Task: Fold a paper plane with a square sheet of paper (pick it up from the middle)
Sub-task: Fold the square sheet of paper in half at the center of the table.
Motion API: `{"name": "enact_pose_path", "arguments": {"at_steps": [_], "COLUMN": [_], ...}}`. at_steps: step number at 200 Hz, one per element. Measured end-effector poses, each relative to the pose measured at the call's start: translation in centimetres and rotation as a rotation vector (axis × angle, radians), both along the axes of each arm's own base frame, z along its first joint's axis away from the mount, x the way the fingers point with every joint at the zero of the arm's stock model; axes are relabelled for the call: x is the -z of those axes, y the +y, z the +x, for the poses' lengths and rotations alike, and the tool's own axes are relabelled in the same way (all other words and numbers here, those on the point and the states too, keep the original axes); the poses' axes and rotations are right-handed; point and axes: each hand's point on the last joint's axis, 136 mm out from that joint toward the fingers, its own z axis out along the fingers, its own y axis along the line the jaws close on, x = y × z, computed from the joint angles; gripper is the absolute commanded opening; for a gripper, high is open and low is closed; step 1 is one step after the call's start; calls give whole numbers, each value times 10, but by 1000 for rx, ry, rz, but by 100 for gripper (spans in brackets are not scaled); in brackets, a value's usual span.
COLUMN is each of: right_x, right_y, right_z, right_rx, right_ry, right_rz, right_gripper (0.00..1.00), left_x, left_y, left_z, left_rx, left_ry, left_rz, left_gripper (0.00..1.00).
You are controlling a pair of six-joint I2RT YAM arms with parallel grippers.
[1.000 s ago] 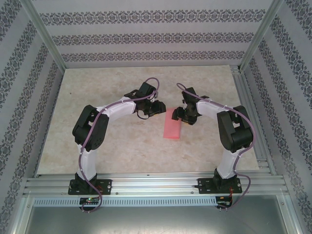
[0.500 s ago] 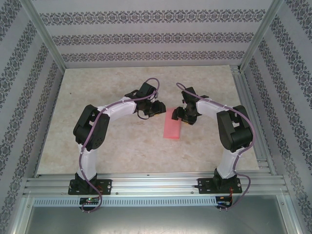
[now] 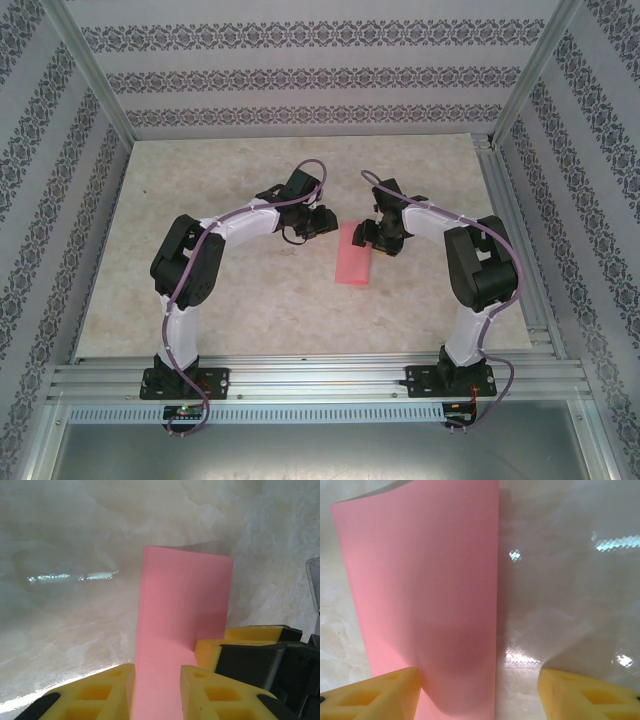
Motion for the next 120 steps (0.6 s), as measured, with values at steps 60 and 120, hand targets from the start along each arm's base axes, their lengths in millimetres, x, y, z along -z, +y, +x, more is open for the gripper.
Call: {"name": "enact_pose_path", "arguments": {"at_steps": [60, 120], "right_x": [1, 0], "right_y": [0, 1], "right_z": [0, -1], "right_rx": [-2, -32], "right_ry": [3, 2], "right_rz": [0, -1], "right_gripper": [66, 66], "left_x": [7, 8], "left_y": [-1, -1], "left_z": [-2, -2], "left_rx": [3, 1], "left_ry": [24, 24], "left_rz": [-3, -2], "left_gripper": [31, 31]}}
